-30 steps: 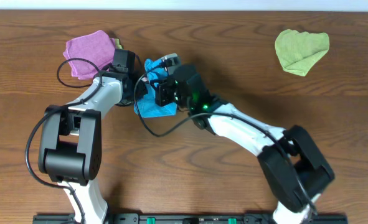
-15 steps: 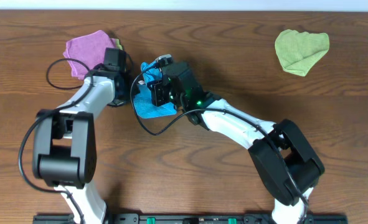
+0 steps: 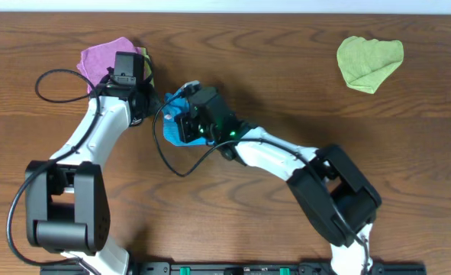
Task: Fold the cloth
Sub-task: 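Release the folded blue square and withdraw the right gripper to the front right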
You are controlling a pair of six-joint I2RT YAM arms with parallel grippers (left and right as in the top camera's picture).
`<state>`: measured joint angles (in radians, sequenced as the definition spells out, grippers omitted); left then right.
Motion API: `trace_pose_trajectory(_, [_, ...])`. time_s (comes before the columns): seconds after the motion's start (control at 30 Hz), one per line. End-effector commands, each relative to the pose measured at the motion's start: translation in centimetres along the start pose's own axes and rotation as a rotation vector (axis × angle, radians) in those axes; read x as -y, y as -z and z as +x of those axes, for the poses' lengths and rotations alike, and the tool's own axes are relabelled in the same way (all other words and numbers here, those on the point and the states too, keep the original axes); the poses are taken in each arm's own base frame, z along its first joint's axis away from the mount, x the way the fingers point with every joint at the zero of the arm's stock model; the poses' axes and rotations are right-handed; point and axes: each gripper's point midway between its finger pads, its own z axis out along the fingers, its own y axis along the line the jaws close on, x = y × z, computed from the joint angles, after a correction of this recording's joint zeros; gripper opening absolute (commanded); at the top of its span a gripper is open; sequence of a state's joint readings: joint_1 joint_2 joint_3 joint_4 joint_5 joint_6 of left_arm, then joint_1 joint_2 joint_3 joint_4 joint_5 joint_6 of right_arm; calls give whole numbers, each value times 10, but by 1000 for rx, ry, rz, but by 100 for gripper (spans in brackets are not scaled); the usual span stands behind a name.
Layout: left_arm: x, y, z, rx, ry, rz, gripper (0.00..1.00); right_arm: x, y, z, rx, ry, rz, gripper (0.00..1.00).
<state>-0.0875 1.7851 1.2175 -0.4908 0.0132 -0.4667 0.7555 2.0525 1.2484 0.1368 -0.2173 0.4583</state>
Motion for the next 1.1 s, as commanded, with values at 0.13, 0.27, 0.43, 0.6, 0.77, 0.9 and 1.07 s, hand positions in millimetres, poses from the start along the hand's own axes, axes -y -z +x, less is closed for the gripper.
trace_pose_trajectory(0.13, [-4, 22, -11, 59, -10, -5, 5, -9, -9, 10, -27, 30, -13, 3])
trace_pose_trajectory(0.27, [-3, 30, -14, 76, -12, 4, 6, -9, -10, 9, -19, 32, -11, 33])
trace_pose_trajectory(0.43, [-8, 39, -20, 97, 0, 4, 6, -23, -9, 6, -22, 39, -84, 48])
trace_pose_trajectory(0.6, [-18, 44, -25, 105, 24, -5, 6, -32, -8, 6, -34, 31, -134, 54])
trace_pose_trajectory(0.77, [-24, 50, -30, 118, 44, -2, 6, -45, -6, 12, -67, 6, -195, 54])
trace_pose_trajectory(0.9, [-27, 53, -32, 124, 54, 4, 6, -53, -7, 17, -79, 9, -207, 55])
trace_pose_trajectory(1.07, [-31, 55, -29, 112, 59, -6, 17, -48, 5, -2, -38, 3, -188, 59])
